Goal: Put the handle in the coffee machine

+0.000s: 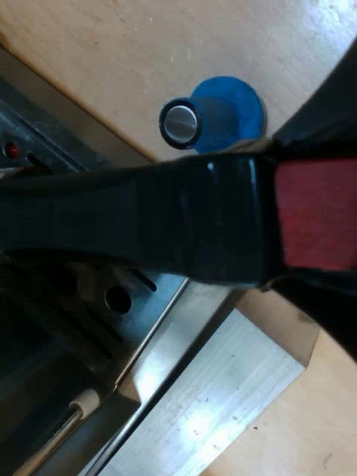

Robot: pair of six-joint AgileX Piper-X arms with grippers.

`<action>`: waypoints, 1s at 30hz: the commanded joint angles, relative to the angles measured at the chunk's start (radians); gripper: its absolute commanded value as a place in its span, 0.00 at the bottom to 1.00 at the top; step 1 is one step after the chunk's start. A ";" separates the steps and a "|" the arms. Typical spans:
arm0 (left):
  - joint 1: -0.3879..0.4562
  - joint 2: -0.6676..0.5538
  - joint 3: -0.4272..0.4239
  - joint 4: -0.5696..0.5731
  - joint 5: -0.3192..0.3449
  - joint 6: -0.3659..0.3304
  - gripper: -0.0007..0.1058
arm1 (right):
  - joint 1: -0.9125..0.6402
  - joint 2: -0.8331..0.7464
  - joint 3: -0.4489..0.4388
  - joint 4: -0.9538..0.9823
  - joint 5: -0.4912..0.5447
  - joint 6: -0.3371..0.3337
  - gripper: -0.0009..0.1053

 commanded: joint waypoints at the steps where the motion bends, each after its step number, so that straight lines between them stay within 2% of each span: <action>1: -0.002 -0.005 -0.013 -0.012 0.030 -0.018 0.01 | -0.004 0.000 -0.001 0.001 0.003 -0.011 0.74; 5: -0.002 -0.005 -0.007 0.000 0.041 -0.018 0.01 | -0.004 0.000 -0.001 0.001 0.003 -0.011 0.74; 11: -0.002 -0.005 0.034 -0.041 0.134 -0.018 0.01 | -0.004 0.000 -0.001 0.001 0.003 -0.011 0.74; 16: -0.002 -0.005 0.036 -0.075 0.150 -0.018 0.01 | -0.004 0.000 -0.001 0.001 0.003 -0.011 0.74; 22: 0.001 0.032 0.040 -0.126 0.234 -0.020 0.01 | -0.004 0.000 -0.001 0.001 0.003 -0.011 0.74; 30: 0.070 0.105 0.040 -0.173 0.234 -0.005 0.01 | -0.004 0.000 -0.001 -0.001 0.003 -0.011 0.74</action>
